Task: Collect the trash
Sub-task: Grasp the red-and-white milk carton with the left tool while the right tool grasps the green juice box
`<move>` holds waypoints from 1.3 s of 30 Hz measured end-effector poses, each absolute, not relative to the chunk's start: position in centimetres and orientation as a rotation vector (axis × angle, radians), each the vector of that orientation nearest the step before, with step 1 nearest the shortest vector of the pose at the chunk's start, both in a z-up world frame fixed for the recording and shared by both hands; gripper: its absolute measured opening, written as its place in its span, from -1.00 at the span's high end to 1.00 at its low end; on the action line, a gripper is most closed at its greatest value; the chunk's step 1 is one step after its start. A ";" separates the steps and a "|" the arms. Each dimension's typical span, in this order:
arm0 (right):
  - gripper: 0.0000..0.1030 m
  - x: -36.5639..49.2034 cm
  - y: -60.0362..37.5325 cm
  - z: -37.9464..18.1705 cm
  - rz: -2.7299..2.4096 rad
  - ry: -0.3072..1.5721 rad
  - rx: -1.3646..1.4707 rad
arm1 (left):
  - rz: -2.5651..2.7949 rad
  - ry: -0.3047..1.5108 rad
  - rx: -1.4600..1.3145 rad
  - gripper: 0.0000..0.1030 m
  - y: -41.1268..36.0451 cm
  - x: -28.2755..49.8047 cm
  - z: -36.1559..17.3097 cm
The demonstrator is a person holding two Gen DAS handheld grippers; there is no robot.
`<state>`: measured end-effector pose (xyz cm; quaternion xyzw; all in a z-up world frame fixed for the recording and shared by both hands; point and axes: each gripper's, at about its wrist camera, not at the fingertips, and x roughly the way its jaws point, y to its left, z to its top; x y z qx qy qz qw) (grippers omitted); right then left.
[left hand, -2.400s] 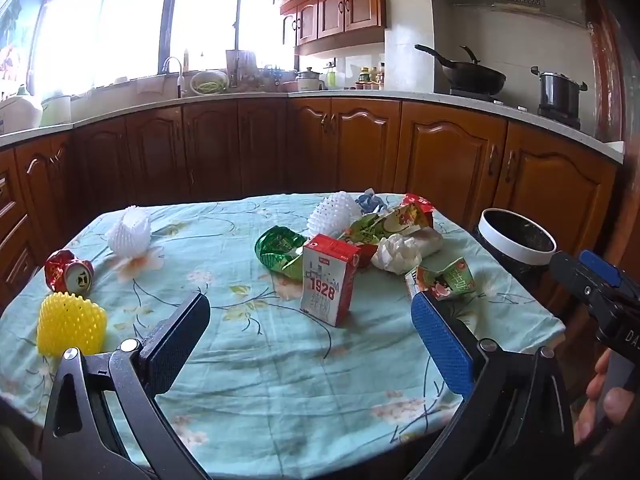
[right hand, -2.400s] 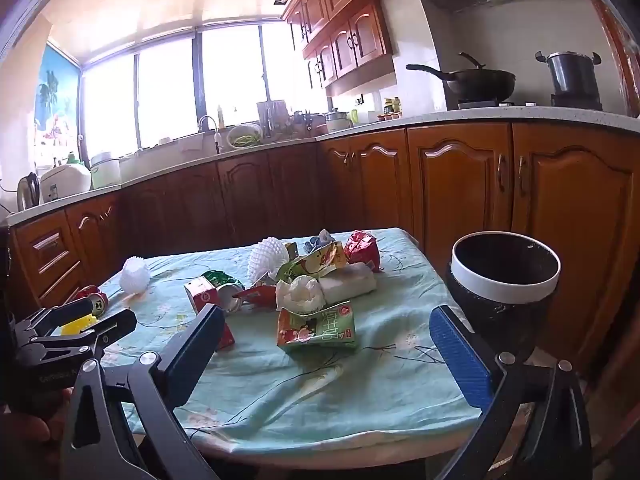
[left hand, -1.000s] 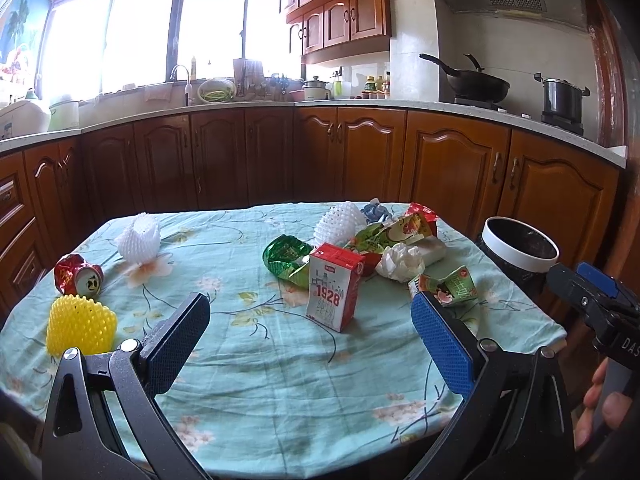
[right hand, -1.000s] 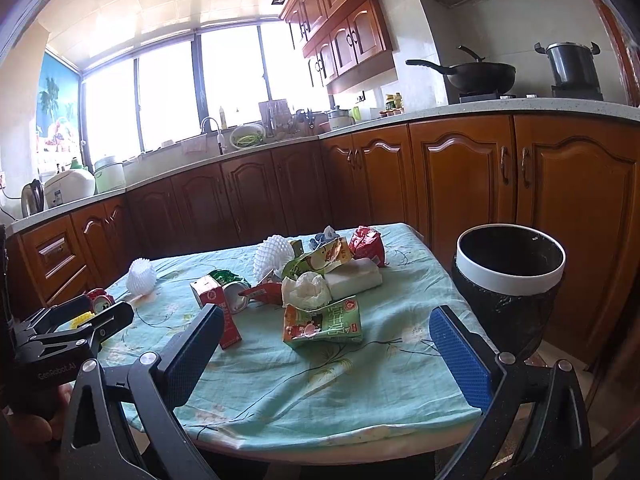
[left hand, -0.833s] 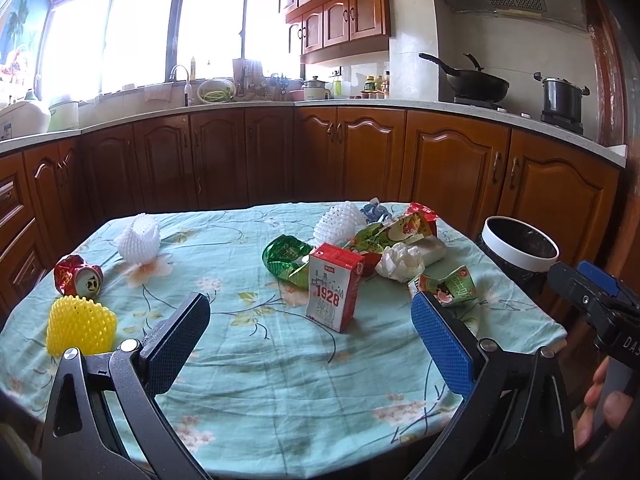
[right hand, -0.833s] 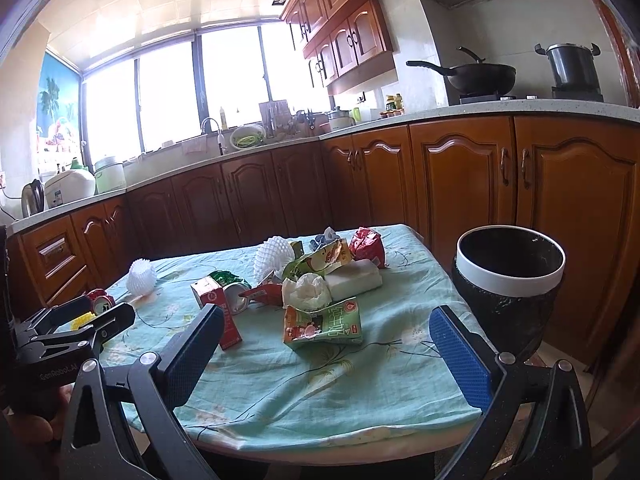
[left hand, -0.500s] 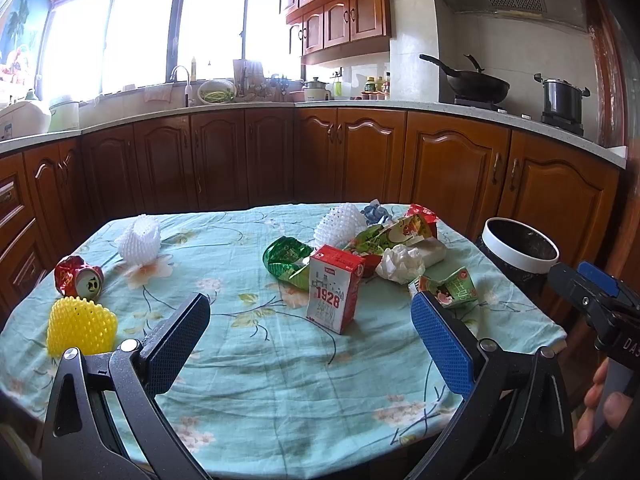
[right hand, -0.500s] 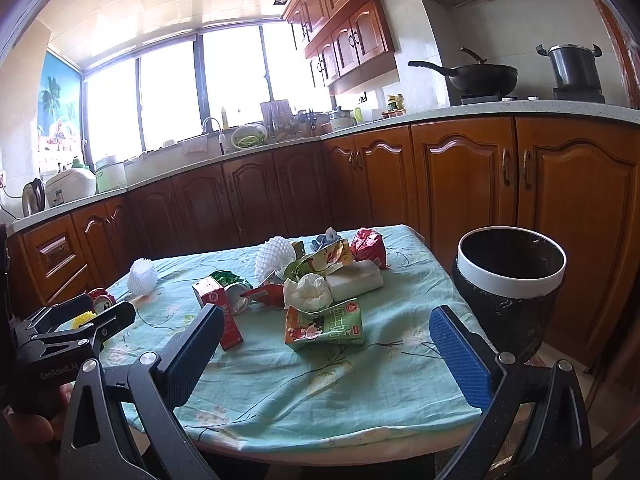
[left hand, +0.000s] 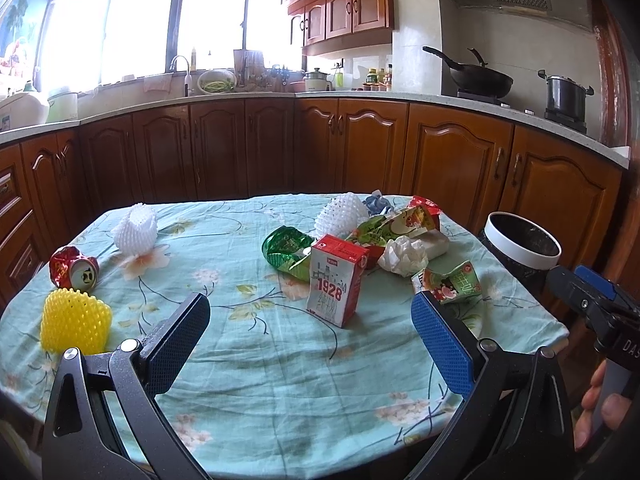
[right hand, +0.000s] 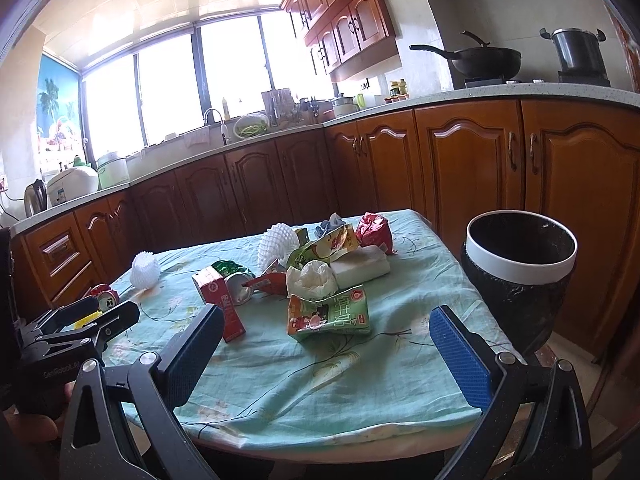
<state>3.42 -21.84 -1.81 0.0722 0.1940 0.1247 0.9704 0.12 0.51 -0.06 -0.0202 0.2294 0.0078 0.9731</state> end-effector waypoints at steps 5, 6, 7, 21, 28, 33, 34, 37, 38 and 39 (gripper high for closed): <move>-1.00 5.0 -22.1 -2.6 0.283 0.451 0.174 | 0.003 0.519 -0.070 -1.00 1.1 1.6 -1.0; -1.00 5.4 -22.2 -2.8 0.286 0.465 0.178 | -0.001 0.531 -0.073 -1.00 1.2 2.0 -1.2; -1.00 5.7 -22.2 -3.0 0.290 0.477 0.183 | -0.006 0.541 -0.075 -1.00 1.2 2.4 -1.4; -0.97 12.1 -19.3 -3.1 0.600 0.590 -0.209 | -0.131 0.722 -0.027 -1.00 1.1 9.8 -4.0; -0.96 14.5 -15.6 -5.2 0.674 0.626 -0.631 | -0.135 0.767 -0.008 -1.00 1.0 12.4 -4.8; -0.72 17.1 -15.1 -6.1 0.726 0.683 -0.628 | -0.125 0.793 -0.016 -1.00 1.3 14.5 -5.3; -0.59 17.4 -15.0 -6.4 0.732 0.696 -0.630 | -0.125 0.797 -0.020 -0.99 1.3 14.7 -5.4; -0.13 18.3 -14.9 -7.1 0.744 0.741 -0.621 | -0.134 0.806 -0.034 -0.97 1.3 15.1 -5.7; -0.10 18.3 -15.0 -7.4 0.748 0.756 -0.619 | -0.138 0.804 -0.033 -0.93 1.2 15.2 -5.7; -0.02 18.3 -15.1 -7.5 0.733 0.749 -0.623 | -0.145 0.804 -0.029 -0.79 1.1 15.3 -5.6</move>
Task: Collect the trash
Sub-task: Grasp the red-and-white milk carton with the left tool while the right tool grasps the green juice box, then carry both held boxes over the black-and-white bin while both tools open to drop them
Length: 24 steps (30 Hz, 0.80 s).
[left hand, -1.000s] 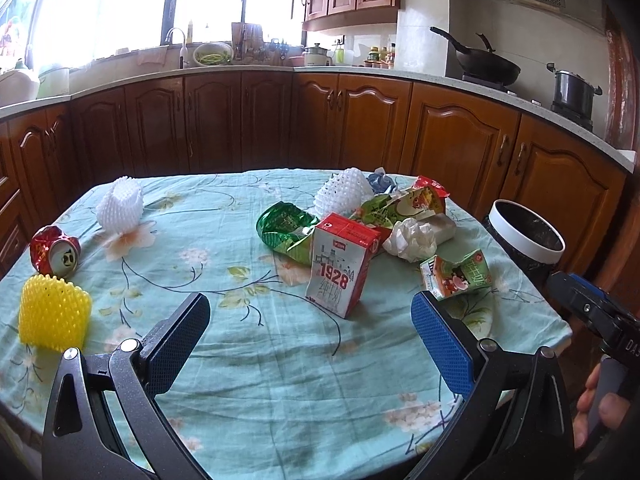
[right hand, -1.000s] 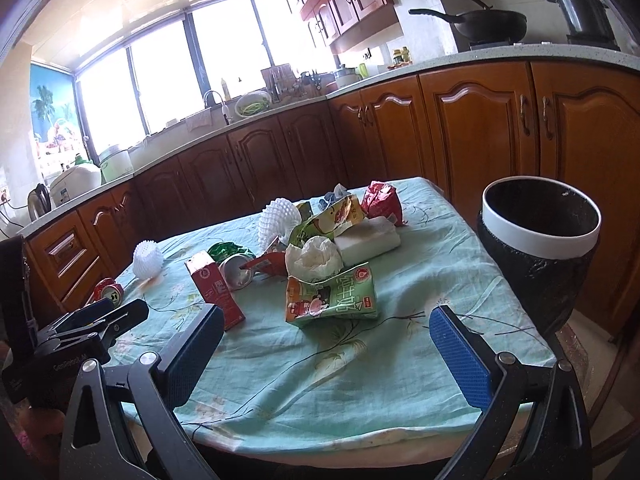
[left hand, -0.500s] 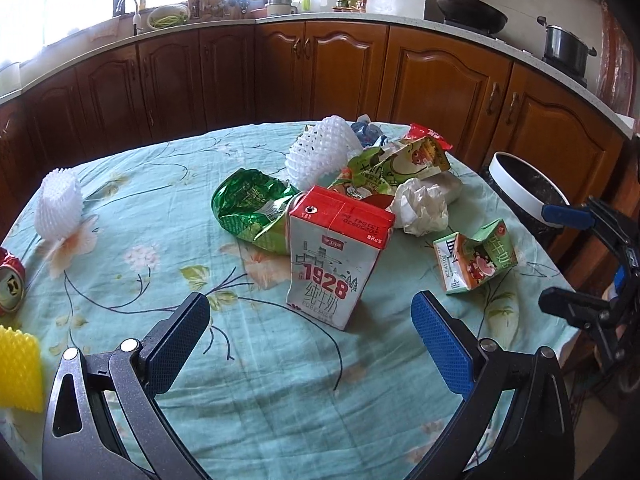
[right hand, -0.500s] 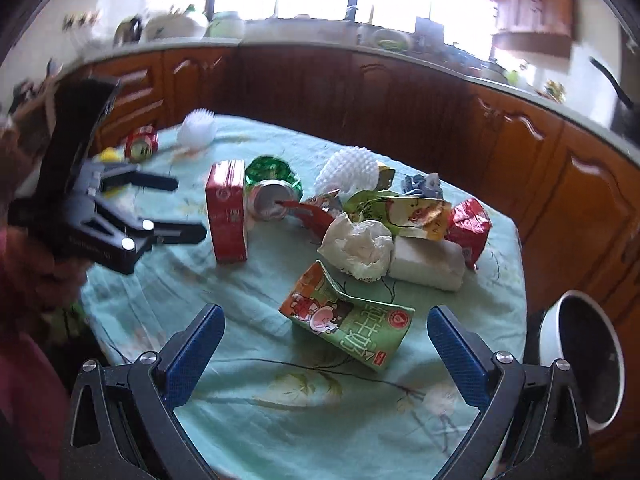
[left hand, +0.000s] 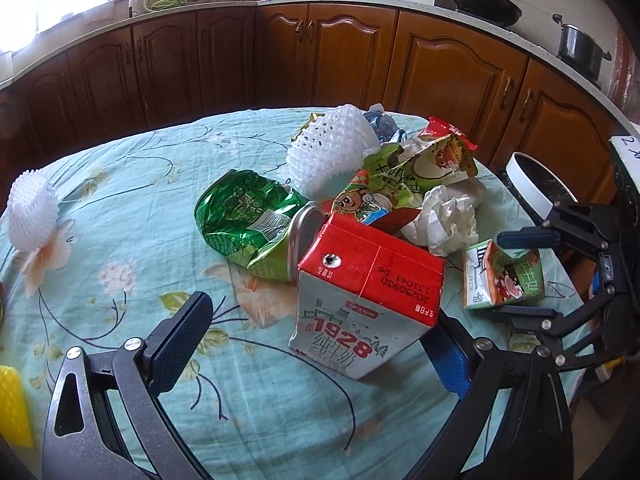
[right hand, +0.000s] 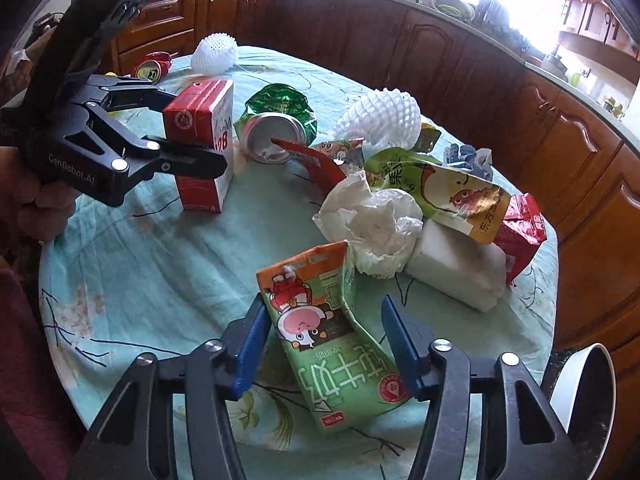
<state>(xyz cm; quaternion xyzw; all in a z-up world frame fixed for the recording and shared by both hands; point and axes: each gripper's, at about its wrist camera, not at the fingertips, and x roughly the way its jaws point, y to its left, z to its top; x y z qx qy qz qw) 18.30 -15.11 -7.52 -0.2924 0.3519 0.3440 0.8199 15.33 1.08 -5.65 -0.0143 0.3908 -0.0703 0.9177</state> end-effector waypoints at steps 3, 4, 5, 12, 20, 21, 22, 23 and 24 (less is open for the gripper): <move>0.21 18.4 -16.2 -7.2 0.709 0.753 -0.557 | -0.190 0.816 -0.036 -0.03 0.5 15.8 -5.6; 0.27 18.4 -16.8 -6.9 0.699 0.752 -0.516 | -0.204 0.820 -0.045 0.04 0.3 15.9 -5.6; 0.28 18.4 -17.6 -6.6 0.685 0.753 -0.469 | -0.207 0.813 -0.049 0.04 0.1 15.8 -5.4; 0.30 17.5 -23.9 -5.5 0.603 0.747 -0.030 | -0.303 0.778 -0.069 0.05 -2.0 15.0 -3.5; 0.30 15.7 -30.5 -4.7 0.445 0.684 0.265 | -0.421 0.749 -0.033 0.05 -6.7 14.8 -1.0; 0.30 15.5 -31.2 -4.5 0.426 0.673 0.282 | -0.431 0.748 -0.026 0.05 -7.5 14.9 -0.8; 0.30 15.3 -31.9 -4.3 0.406 0.663 0.297 | -0.443 0.748 -0.020 0.05 -8.2 15.1 -0.7; 0.30 15.3 -32.6 -4.1 0.390 0.652 0.314 | -0.455 0.749 -0.015 0.05 -9.0 15.3 -0.6; 0.30 15.2 -33.3 -3.9 0.376 0.641 0.332 | -0.466 0.748 -0.009 0.05 -9.7 15.5 -0.5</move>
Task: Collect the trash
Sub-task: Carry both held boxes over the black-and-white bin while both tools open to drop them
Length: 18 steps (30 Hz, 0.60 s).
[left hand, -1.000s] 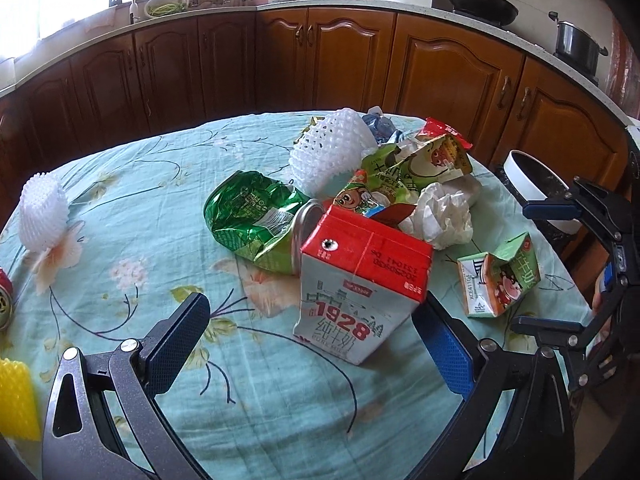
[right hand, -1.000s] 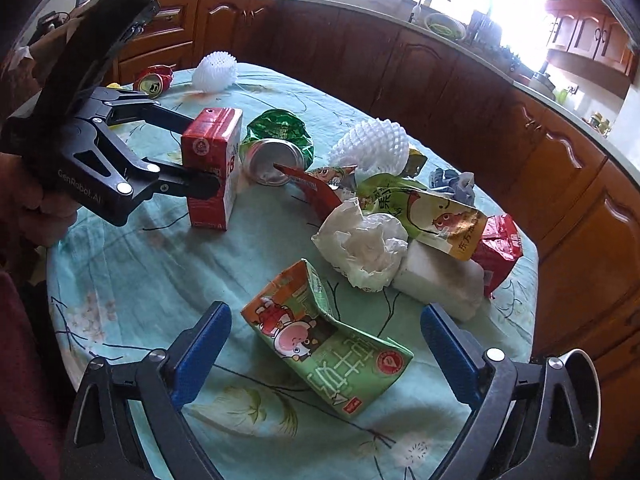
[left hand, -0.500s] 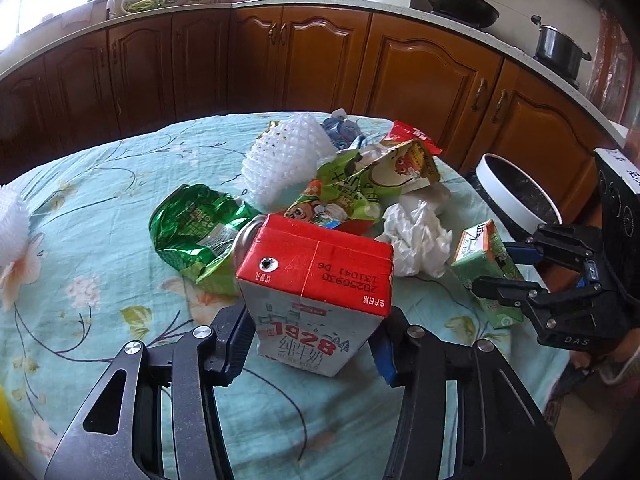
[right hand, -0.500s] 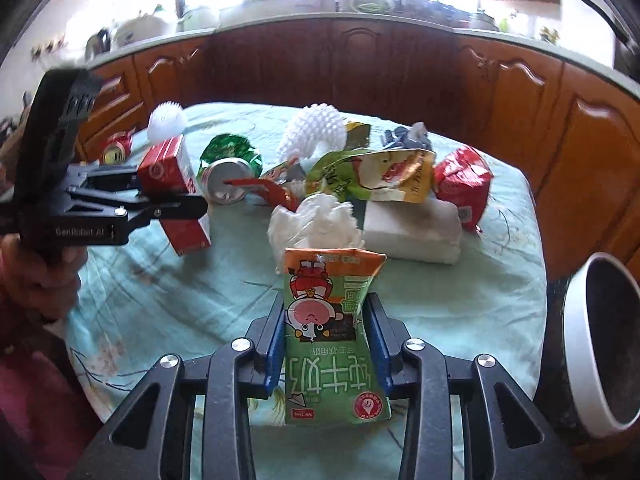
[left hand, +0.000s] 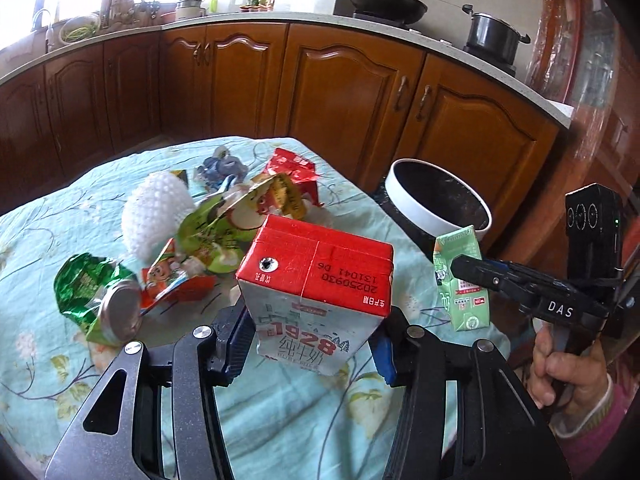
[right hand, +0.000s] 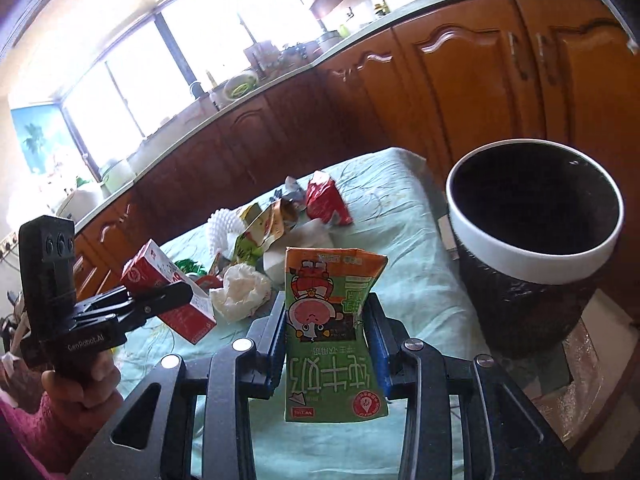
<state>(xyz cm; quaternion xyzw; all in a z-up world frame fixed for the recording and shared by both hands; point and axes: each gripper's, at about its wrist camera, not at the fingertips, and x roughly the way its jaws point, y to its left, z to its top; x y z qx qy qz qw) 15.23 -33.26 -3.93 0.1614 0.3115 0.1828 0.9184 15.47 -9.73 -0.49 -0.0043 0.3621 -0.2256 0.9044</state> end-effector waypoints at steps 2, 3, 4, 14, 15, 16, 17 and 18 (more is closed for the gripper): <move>0.30 15.2 -34.6 -3.7 0.337 0.622 0.353 | -0.488 0.746 0.006 0.05 -11.4 15.9 -0.2; 0.30 15.3 -35.3 -3.6 0.318 0.614 0.361 | -0.501 0.744 0.015 0.05 -12.3 16.1 -0.1; 0.30 15.4 -36.1 -3.5 0.302 0.604 0.372 | -0.513 0.742 0.026 0.05 -13.1 16.3 0.0; 0.30 17.7 -44.2 -2.3 0.114 0.529 0.448 | -0.624 0.745 0.088 0.05 -21.8 20.0 1.4; 0.30 18.1 -44.9 -2.2 0.100 0.525 0.454 | -0.633 0.743 0.092 0.05 -22.7 20.6 1.6; 0.30 18.5 -45.5 -2.1 0.082 0.521 0.454 | -0.639 0.739 0.097 0.05 -23.6 21.1 1.8; 0.30 18.9 -46.1 -2.0 0.067 0.516 0.452 | -0.645 0.739 0.102 0.05 -24.5 21.8 2.0; 0.30 19.3 -46.7 -1.9 0.059 0.512 0.453 | -0.653 0.740 0.106 0.05 -25.6 22.3 2.3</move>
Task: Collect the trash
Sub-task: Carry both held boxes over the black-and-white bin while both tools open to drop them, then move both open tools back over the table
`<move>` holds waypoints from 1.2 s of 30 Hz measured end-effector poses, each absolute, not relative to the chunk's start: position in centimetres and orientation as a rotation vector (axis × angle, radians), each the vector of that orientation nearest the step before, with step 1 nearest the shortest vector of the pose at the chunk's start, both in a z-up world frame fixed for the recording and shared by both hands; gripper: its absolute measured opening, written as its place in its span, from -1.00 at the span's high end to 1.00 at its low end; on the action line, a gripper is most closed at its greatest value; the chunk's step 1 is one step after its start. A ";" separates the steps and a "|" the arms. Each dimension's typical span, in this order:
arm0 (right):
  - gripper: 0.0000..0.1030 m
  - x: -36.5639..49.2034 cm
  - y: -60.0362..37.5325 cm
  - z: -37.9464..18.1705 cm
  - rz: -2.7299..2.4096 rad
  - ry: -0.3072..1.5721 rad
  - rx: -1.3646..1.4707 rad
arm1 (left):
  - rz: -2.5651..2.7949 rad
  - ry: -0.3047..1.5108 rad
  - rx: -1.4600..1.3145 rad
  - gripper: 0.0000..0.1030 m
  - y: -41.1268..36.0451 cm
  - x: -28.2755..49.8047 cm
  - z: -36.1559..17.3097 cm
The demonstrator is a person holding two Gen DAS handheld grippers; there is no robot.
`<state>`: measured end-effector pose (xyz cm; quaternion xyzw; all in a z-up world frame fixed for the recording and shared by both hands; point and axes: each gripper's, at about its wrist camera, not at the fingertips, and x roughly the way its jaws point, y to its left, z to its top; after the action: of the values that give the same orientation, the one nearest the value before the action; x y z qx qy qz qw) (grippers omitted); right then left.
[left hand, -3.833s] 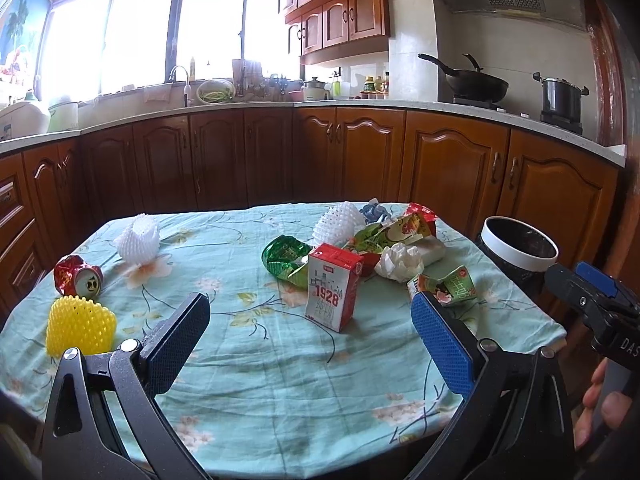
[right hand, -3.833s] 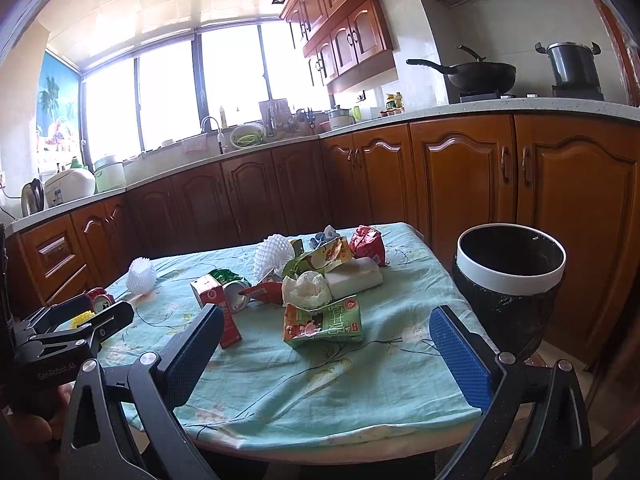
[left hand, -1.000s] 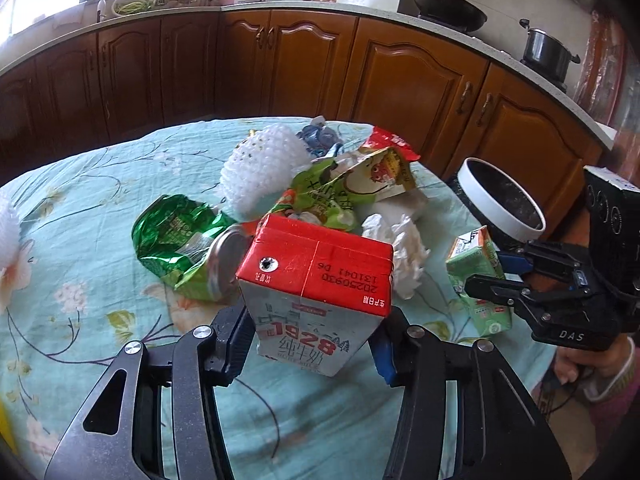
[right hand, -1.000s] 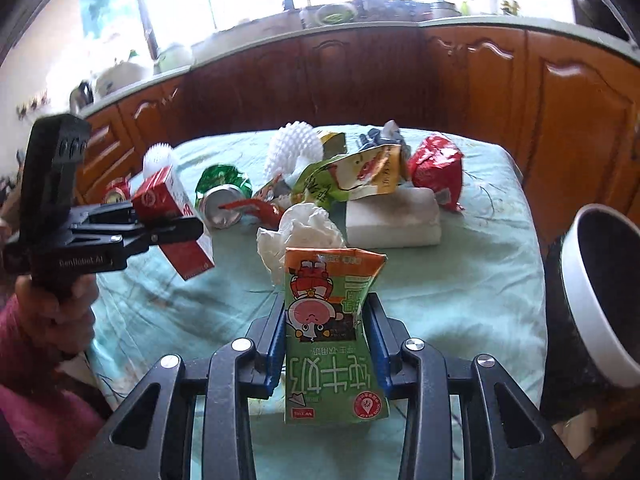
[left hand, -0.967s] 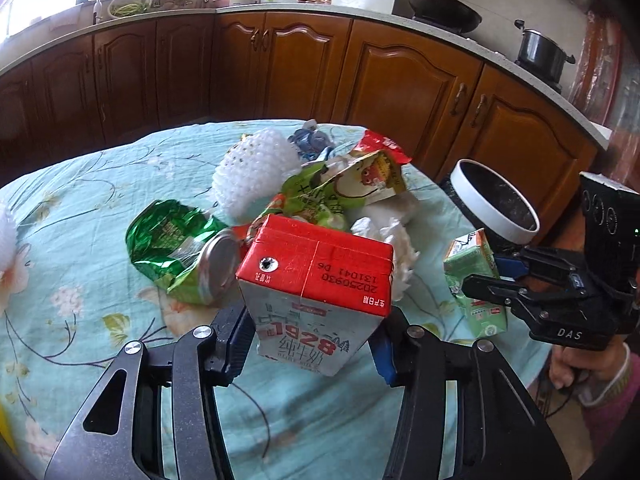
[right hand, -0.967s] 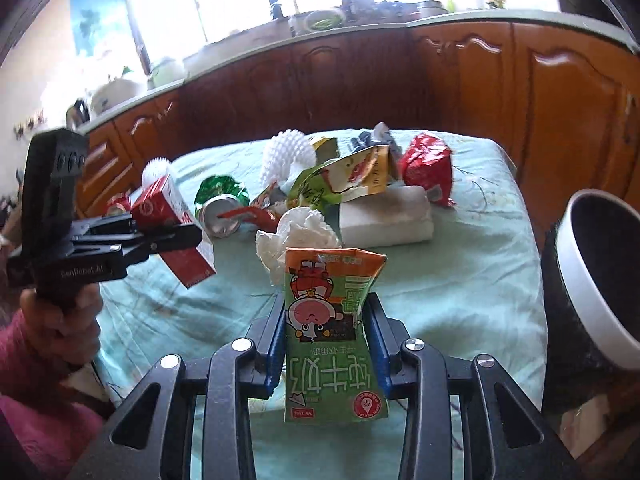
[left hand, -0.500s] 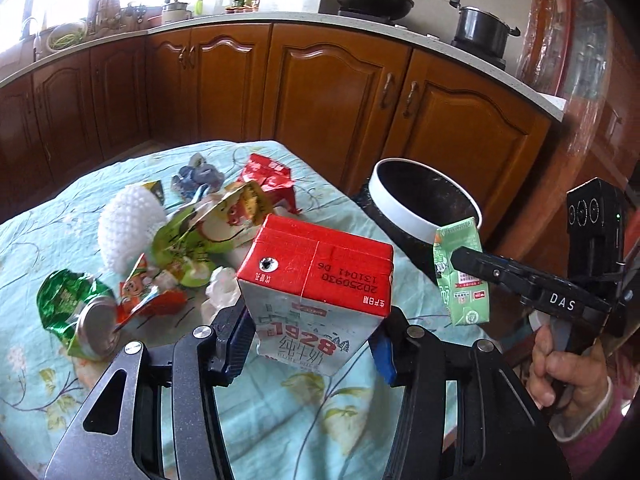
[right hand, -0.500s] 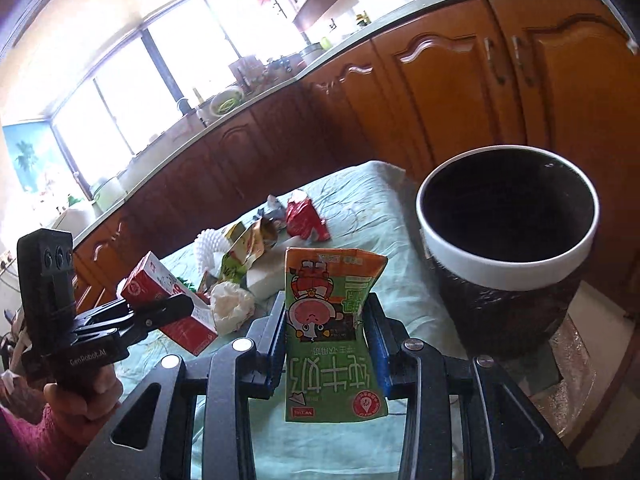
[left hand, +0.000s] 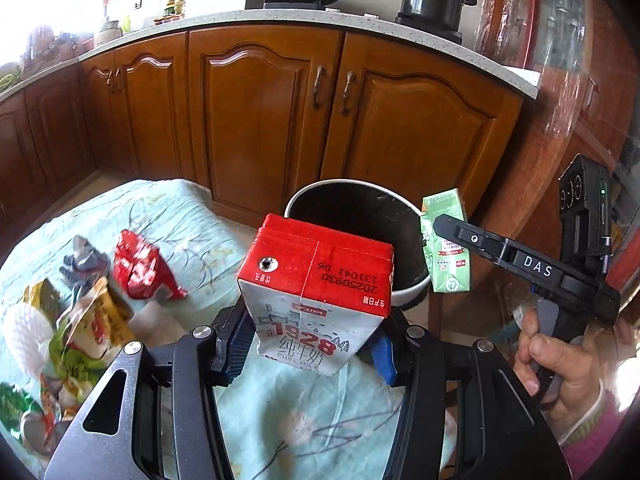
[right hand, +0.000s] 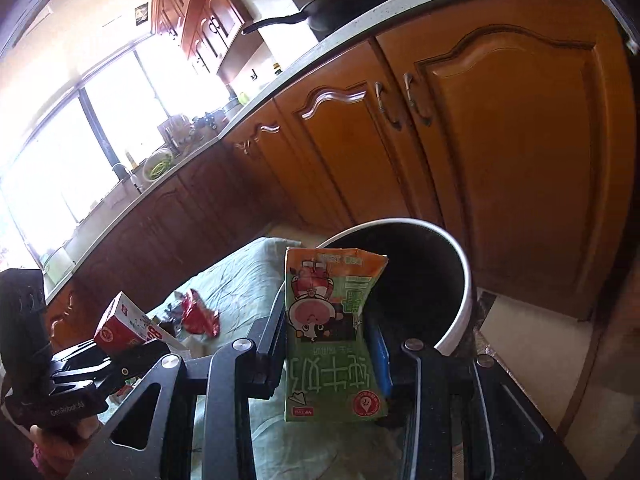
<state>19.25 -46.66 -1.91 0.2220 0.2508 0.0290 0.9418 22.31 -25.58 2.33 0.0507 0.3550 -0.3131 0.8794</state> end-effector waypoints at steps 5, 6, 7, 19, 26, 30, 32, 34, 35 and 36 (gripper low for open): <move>0.30 21.3 -48.1 -2.0 0.028 0.522 0.438 | -0.681 0.760 0.116 0.04 -29.7 25.5 2.5; 0.30 21.8 -48.3 -2.2 0.025 0.530 0.434 | -0.689 0.771 0.118 0.04 -30.4 26.2 2.3; 0.30 22.1 -48.5 -2.4 0.022 0.535 0.431 | -0.690 0.785 0.122 0.04 -31.2 26.9 2.1; 0.29 25.1 -50.2 -4.7 -0.001 0.608 0.419 | -0.686 0.864 0.179 0.03 -36.2 30.9 -1.1; 0.10 26.7 -51.1 -5.1 -0.001 0.629 0.456 | -0.691 0.873 0.210 -0.27 -36.8 30.8 -1.7; 0.05 25.4 -51.0 -4.7 -0.009 0.604 0.465 | -0.684 0.868 0.183 -0.38 -36.1 30.2 -1.5; -0.04 24.6 -50.9 -4.6 -0.008 0.587 0.464 | -0.680 0.863 0.159 -0.39 -35.2 29.7 -1.2; -0.28 24.4 -50.6 -4.4 -0.008 0.574 0.460 | -0.676 0.852 0.131 -0.44 -34.0 29.2 -0.8; -0.28 24.3 -50.3 -4.4 -0.011 0.571 0.453 | -0.668 0.850 0.118 -0.45 -33.4 28.9 -0.7; -0.28 24.2 -50.0 -4.2 -0.013 0.572 0.447 | -0.662 0.849 0.105 -0.45 -32.7 28.6 -0.6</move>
<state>24.23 -50.02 -4.24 0.2186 0.2796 -0.0063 0.9349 28.56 -32.70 -0.59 0.0501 0.4040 -0.3150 0.8573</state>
